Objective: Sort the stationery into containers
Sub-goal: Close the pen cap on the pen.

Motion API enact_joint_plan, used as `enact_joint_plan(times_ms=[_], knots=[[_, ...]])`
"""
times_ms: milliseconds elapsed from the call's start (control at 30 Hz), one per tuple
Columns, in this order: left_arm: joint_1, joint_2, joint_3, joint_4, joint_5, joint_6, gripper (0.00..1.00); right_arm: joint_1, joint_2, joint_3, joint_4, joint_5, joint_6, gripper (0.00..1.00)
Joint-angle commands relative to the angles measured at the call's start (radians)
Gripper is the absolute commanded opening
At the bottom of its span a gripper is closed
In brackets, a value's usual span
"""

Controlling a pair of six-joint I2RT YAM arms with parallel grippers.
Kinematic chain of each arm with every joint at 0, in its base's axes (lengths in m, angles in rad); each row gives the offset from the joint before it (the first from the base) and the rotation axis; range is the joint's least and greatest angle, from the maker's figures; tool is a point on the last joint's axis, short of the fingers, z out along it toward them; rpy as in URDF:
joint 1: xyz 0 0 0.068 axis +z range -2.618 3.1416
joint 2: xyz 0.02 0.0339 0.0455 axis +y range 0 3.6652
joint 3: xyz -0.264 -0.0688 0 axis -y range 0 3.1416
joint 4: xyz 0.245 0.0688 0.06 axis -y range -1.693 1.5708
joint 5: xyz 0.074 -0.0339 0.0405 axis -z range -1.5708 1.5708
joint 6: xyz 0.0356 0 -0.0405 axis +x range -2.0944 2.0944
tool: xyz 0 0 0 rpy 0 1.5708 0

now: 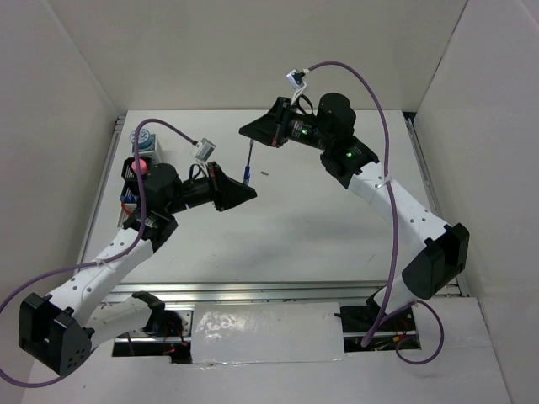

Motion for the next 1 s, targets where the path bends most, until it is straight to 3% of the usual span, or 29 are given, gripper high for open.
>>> enact_joint_plan(times_ms=[0,367,667,800,867,967], knots=[[0.022,-0.017,0.114,0.247,-0.105,0.019,0.00,0.077,0.009,-0.008,-0.194,-0.144,-0.026,0.00],[-0.019,-0.048,0.059,0.130,-0.088,0.091,0.00,0.005,0.012,0.060,-0.216,-0.115,-0.040,0.00],[-0.058,-0.040,0.013,0.139,-0.078,0.076,0.00,-0.045,0.018,0.098,-0.199,-0.110,-0.019,0.00],[-0.075,-0.038,-0.013,0.149,-0.073,0.079,0.00,-0.070,0.029,0.158,-0.191,-0.108,-0.007,0.37],[-0.078,-0.034,-0.024,0.156,-0.070,0.076,0.00,-0.081,0.035,0.181,-0.194,-0.096,-0.010,0.49],[-0.087,-0.032,-0.035,0.153,-0.073,0.082,0.00,-0.114,0.040,0.231,-0.196,-0.081,-0.008,0.56]])
